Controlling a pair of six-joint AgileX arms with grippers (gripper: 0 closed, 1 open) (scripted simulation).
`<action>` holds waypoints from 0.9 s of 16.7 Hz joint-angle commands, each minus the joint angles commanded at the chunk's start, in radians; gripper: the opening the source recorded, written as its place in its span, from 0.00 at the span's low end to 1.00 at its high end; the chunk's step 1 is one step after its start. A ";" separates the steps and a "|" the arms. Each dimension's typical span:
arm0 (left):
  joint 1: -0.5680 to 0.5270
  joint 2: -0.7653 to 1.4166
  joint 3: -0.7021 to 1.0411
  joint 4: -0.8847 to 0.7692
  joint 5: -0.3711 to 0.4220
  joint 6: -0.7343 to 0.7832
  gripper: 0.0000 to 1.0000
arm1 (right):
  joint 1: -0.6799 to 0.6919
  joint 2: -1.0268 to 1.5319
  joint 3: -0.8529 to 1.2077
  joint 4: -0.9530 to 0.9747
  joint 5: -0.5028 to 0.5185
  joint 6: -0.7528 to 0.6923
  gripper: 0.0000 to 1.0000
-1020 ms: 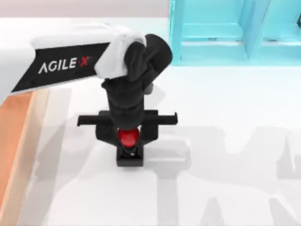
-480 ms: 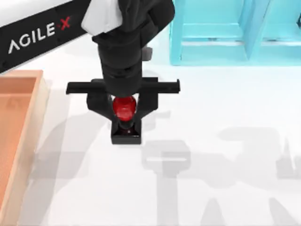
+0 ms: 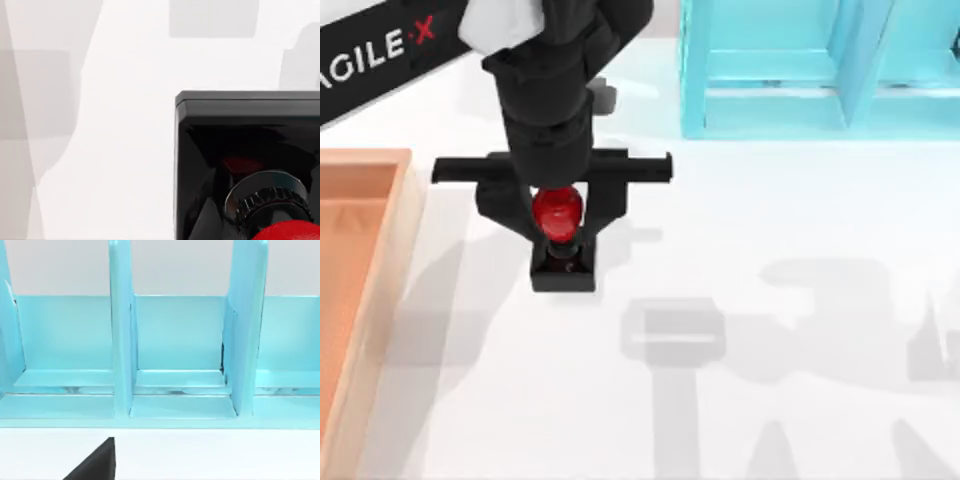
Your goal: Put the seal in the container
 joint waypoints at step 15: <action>0.854 -0.169 -0.066 -0.098 -0.002 0.851 0.00 | 0.000 0.000 0.000 0.000 0.000 0.000 1.00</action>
